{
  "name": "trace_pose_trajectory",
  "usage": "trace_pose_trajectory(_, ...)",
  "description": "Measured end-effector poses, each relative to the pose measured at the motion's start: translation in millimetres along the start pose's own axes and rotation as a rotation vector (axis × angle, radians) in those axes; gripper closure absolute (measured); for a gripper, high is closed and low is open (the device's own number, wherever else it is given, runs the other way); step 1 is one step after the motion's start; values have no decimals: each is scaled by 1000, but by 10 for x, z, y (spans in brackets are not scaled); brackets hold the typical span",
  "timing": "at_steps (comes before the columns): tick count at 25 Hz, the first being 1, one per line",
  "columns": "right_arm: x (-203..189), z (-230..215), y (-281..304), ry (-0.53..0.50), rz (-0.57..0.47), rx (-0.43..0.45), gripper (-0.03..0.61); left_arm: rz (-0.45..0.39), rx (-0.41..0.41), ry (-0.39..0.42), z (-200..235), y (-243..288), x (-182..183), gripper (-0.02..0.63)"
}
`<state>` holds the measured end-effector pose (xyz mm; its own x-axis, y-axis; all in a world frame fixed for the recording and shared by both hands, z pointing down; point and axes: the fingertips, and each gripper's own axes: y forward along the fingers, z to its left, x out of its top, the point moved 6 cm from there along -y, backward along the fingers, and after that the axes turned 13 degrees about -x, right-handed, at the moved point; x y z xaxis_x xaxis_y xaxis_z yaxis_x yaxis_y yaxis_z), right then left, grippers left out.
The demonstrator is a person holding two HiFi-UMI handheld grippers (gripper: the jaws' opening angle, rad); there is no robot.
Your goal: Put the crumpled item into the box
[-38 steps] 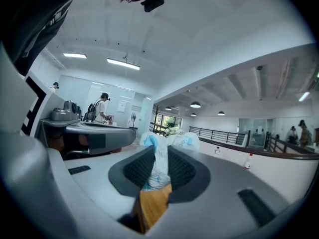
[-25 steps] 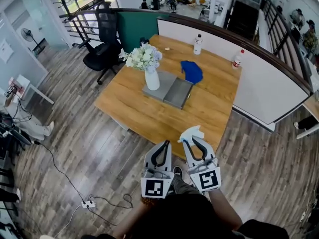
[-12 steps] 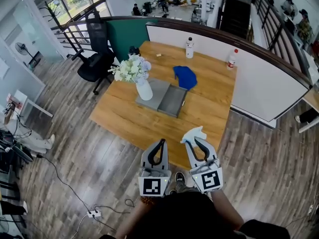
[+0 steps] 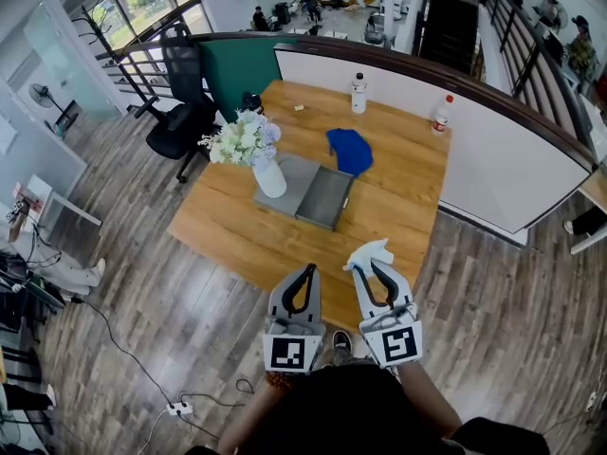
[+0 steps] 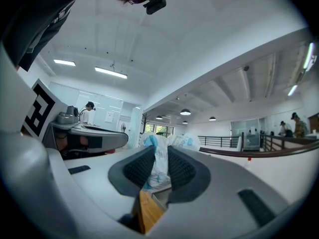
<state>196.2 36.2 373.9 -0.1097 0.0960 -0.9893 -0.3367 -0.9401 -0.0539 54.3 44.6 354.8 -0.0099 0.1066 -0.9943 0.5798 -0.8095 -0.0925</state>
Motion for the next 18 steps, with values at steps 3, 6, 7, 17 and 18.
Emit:
trace_pose_trajectory(3,6,-73,43,34,-20,-9,494,15,-7,-3,-24,68,-13,591)
trace_pose_trajectory(6,-64,-160,70,57,-18,-15,494,27,-19,-11,-86,137,-75,591)
trace_pose_trajectory(7,-82,-181,75,65,-18,-19,494,26,-25,-14,-105,150,-88,591)
trace_pose_trajectory(17,-37,-45,215,10,-35,-21,494,18,-54,-51,43,139,-170,591)
trace_pose_trajectory(18,-18,-18,243,-5,-41,-28,494,14,-60,-56,78,142,-185,591)
